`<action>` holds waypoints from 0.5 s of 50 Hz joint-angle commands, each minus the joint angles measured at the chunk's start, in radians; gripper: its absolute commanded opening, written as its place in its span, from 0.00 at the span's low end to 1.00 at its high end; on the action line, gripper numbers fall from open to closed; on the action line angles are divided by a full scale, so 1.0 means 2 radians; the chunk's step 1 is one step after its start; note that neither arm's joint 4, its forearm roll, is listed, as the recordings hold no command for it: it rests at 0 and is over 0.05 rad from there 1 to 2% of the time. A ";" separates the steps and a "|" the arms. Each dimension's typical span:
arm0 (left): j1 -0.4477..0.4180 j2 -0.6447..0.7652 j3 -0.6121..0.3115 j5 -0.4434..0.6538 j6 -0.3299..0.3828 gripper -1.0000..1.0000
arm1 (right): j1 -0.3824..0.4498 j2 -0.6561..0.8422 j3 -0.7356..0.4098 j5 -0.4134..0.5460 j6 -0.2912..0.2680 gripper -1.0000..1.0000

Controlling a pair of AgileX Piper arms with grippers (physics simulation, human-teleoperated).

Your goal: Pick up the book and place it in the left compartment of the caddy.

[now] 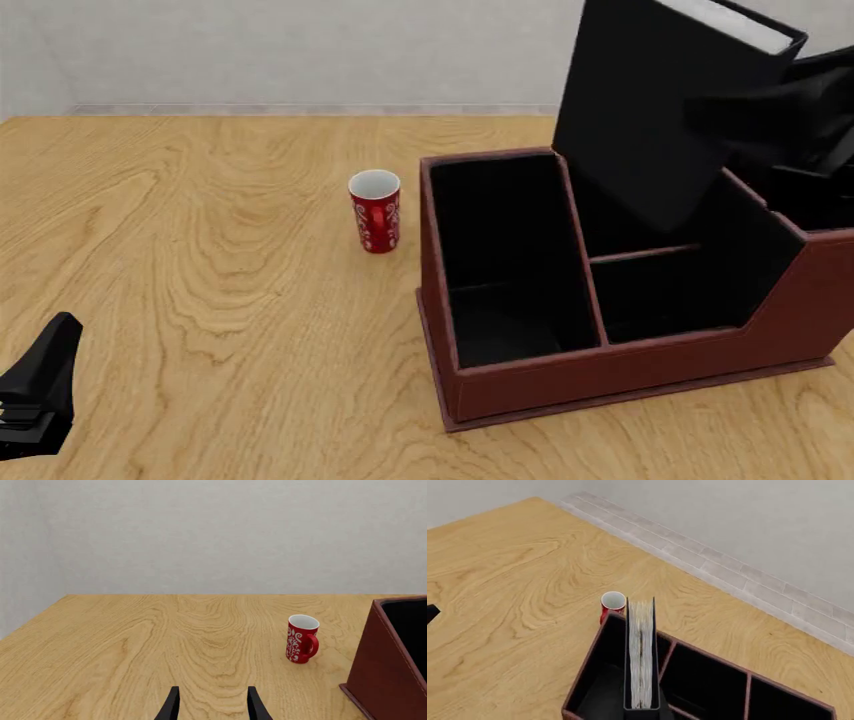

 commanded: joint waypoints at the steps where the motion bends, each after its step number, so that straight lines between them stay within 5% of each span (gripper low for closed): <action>1: 0.000 0.000 0.000 0.000 0.000 1.00 | 0.009 -0.004 0.020 -0.008 0.014 0.00; 25: 0.000 0.000 0.000 0.000 0.000 1.00 | 0.022 0.009 0.046 -0.032 0.022 0.00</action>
